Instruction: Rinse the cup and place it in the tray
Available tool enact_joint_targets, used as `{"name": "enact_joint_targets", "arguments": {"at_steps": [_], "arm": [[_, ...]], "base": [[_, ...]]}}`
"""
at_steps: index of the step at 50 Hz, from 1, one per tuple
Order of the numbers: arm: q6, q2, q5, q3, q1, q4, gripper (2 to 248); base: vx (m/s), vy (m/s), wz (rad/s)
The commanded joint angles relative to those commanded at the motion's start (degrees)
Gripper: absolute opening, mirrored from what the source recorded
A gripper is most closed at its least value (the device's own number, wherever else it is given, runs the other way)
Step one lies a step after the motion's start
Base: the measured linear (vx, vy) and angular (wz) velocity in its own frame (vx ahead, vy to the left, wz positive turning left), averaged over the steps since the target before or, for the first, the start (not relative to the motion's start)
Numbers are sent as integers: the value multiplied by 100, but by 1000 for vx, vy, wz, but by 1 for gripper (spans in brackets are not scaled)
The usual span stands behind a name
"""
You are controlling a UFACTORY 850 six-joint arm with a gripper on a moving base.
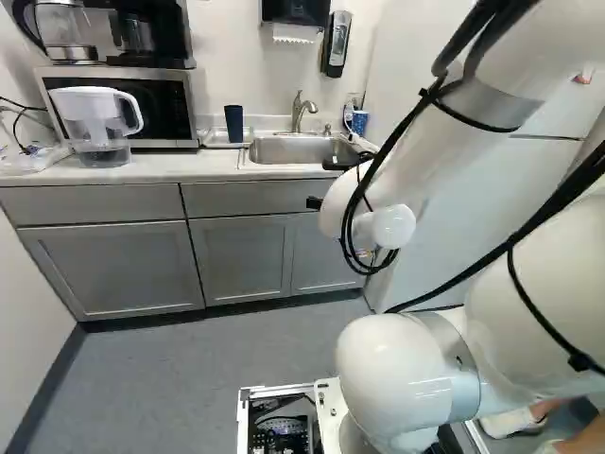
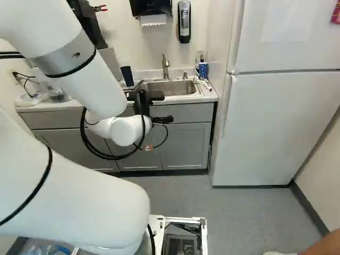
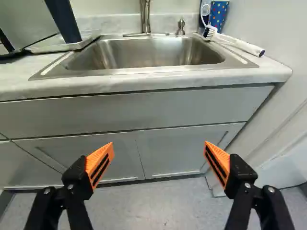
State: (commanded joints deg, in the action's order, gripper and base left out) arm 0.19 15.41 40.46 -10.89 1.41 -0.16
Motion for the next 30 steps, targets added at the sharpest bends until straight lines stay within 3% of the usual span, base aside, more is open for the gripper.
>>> {"name": "enact_joint_targets", "arguments": {"at_steps": [30], "arm": [[-15,48,763,471,-112,13,247]], "base": [[0,0,0]]}}
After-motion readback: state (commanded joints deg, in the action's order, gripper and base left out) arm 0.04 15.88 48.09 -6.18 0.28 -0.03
